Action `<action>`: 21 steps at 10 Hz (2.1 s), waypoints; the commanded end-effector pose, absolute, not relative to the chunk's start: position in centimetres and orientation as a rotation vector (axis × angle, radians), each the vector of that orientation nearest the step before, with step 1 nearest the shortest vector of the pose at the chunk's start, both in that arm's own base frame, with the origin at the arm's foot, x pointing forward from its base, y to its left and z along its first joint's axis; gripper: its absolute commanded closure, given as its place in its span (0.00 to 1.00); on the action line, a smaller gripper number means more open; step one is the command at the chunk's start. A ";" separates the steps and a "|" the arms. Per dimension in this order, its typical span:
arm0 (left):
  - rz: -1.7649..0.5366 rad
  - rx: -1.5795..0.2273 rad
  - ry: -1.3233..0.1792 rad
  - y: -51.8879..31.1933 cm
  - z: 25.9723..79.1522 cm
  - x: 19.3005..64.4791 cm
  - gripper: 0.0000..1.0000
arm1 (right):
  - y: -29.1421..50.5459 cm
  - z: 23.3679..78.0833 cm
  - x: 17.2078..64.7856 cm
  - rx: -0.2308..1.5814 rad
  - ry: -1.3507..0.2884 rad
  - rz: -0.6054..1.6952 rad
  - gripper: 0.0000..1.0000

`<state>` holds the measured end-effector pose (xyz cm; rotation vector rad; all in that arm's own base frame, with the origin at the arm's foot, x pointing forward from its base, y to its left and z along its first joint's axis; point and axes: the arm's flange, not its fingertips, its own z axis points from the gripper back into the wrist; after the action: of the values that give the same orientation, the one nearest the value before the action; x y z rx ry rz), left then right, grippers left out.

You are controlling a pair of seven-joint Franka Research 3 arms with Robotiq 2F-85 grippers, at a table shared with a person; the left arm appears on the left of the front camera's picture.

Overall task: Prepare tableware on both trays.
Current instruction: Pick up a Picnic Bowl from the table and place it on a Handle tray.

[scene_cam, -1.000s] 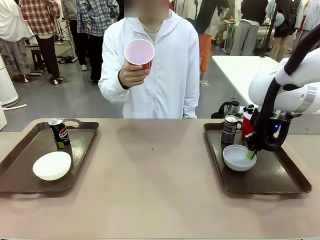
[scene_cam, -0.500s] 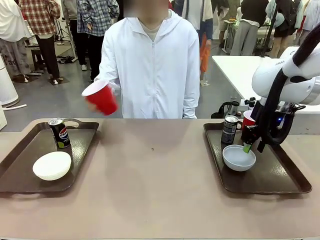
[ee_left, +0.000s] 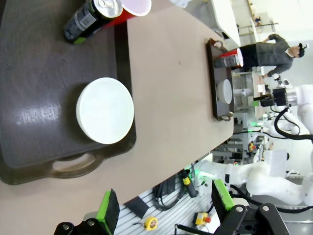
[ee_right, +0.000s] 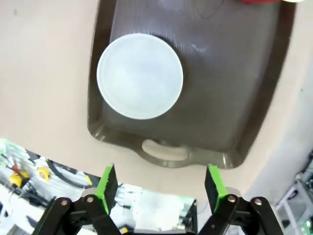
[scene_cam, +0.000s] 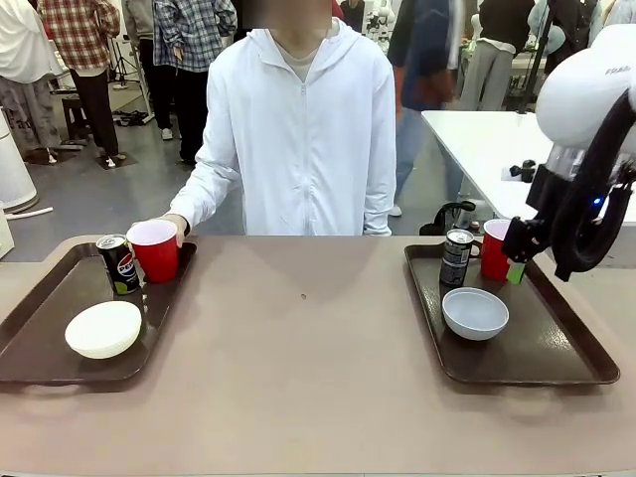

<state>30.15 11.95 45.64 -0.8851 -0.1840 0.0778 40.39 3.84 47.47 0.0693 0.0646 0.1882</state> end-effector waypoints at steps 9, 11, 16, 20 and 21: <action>0.074 -0.903 -0.197 12.0 45.6 30.0 0.00 | -1.3 53.1 37.0 0.335 -0.061 0.114 0.07; 0.074 -0.903 -0.197 12.0 45.6 30.0 0.00 | -7.9 54.1 35.1 0.580 -0.084 0.015 0.07; 0.074 -0.903 -0.197 12.0 45.6 30.0 0.00 | -17.5 51.7 31.5 1.076 -0.177 -0.005 0.07; 0.074 -0.903 -0.197 12.0 45.6 30.0 0.00 | -18.5 51.0 30.7 1.108 -0.209 -0.083 0.07; 0.074 -0.903 -0.197 12.0 45.6 30.0 0.00 | -18.5 51.0 30.7 1.108 -0.209 -0.083 0.07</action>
<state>30.16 11.94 45.68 -0.8840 -0.1842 0.0773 31.52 -18.37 50.36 1.1183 -0.2048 -0.1087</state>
